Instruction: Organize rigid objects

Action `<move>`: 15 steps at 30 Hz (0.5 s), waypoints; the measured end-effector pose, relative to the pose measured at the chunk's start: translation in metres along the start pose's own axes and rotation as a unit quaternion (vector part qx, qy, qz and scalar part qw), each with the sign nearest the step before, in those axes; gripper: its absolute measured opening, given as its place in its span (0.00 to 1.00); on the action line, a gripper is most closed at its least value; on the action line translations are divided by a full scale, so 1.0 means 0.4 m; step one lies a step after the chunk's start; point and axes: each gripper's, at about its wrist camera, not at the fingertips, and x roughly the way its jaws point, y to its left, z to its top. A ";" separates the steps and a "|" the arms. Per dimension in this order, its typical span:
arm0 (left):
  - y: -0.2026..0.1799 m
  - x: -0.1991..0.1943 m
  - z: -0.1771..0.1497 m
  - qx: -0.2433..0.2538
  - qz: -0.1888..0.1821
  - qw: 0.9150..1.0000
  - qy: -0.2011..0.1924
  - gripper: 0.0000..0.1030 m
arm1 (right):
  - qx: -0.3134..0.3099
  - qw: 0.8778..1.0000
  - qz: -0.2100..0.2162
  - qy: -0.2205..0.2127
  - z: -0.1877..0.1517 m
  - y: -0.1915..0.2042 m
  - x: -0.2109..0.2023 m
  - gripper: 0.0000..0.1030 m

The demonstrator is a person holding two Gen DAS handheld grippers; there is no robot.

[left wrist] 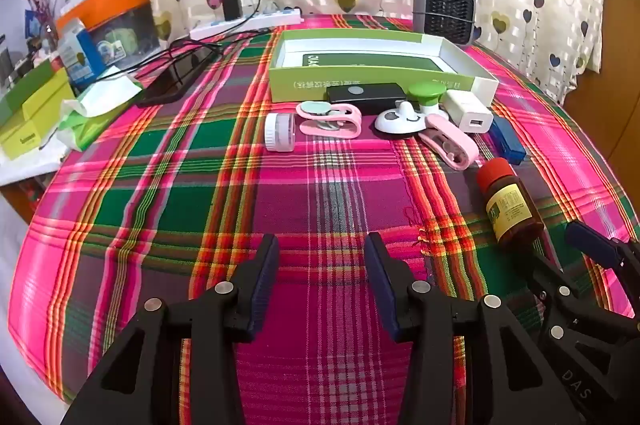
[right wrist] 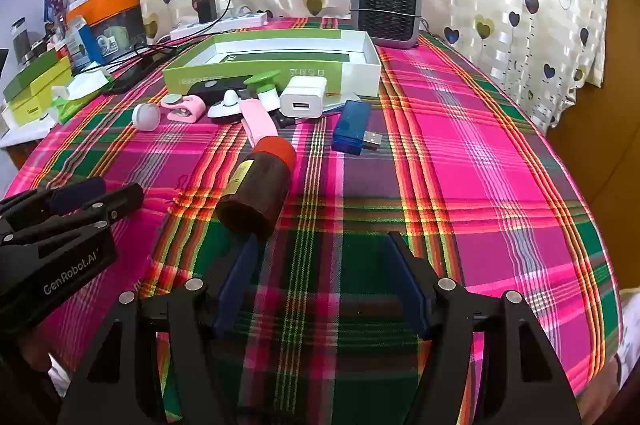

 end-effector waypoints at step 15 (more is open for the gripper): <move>0.000 0.000 0.000 -0.001 0.000 1.000 0.000 0.42 | 0.002 1.000 -0.001 -0.004 -0.006 0.004 0.000 0.63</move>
